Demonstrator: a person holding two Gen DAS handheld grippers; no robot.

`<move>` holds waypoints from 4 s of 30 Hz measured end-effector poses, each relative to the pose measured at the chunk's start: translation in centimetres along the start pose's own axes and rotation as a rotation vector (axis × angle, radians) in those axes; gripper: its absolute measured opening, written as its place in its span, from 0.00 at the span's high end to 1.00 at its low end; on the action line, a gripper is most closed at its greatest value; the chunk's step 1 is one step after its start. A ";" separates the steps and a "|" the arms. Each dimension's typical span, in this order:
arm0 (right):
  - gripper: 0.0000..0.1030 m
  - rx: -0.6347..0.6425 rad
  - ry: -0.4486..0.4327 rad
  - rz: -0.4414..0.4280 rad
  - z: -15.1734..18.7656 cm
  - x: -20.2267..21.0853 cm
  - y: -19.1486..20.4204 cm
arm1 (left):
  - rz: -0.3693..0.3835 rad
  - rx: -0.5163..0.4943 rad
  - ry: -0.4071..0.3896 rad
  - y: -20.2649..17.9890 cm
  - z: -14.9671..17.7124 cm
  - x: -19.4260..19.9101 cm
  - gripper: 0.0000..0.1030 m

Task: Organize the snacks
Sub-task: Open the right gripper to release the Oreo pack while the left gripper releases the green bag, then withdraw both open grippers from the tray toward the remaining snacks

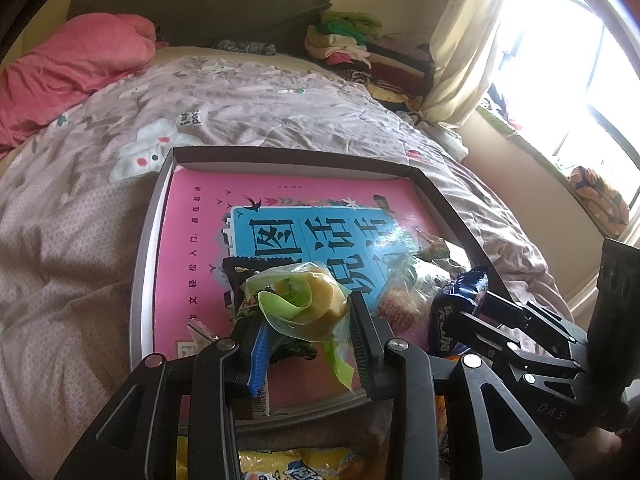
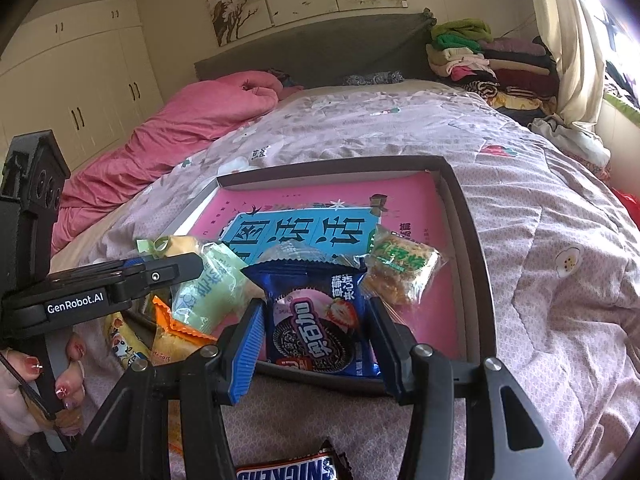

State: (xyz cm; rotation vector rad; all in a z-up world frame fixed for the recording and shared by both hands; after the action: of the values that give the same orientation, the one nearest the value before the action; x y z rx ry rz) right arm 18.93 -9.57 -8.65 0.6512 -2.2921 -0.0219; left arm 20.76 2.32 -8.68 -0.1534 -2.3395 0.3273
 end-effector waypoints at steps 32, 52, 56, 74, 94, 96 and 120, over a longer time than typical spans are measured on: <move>0.47 -0.020 -0.027 0.050 -0.5 0.7 -1.0 | -0.006 0.026 0.001 0.7 -0.4 1.0 0.46; 0.45 -0.048 -0.061 0.070 -1.1 1.3 -1.8 | 0.017 -0.017 0.024 -1.1 0.0 0.9 0.32; 0.45 -0.049 -0.070 0.075 -1.3 1.5 -2.0 | 0.006 -0.028 0.016 -1.2 -0.2 1.2 0.27; 0.34 -0.045 -0.113 0.086 -2.0 2.7 -1.8 | -0.060 -0.059 -0.043 -0.7 -1.9 3.3 0.26; 0.25 -0.063 -0.164 0.064 -2.8 4.6 -2.2 | -0.105 -0.042 -0.071 0.7 -2.1 6.3 0.25; 0.25 -0.059 -0.166 0.058 -2.8 4.8 -2.1 | -0.108 -0.044 -0.071 0.8 -2.0 6.5 0.25; 0.21 -0.021 -0.141 0.003 -1.1 6.2 1.0 | -0.136 -0.059 -0.055 1.2 -0.1 9.1 0.25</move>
State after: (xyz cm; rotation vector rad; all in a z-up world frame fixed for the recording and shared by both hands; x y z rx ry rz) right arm 15.52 -11.38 -3.62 0.6537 -2.4247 -0.0931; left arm 14.44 5.36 -2.81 -0.0134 -2.4004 0.1981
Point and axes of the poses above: each gripper's, at about its wrist camera, not at the fingertips, and x roughly against the way its jaws point, y to its left, z to its underside, the point moved 8 cm from there along -x, roughly the way its jaws point, and after that the axes turned 1 degree about -x, right-handed, at the moved point
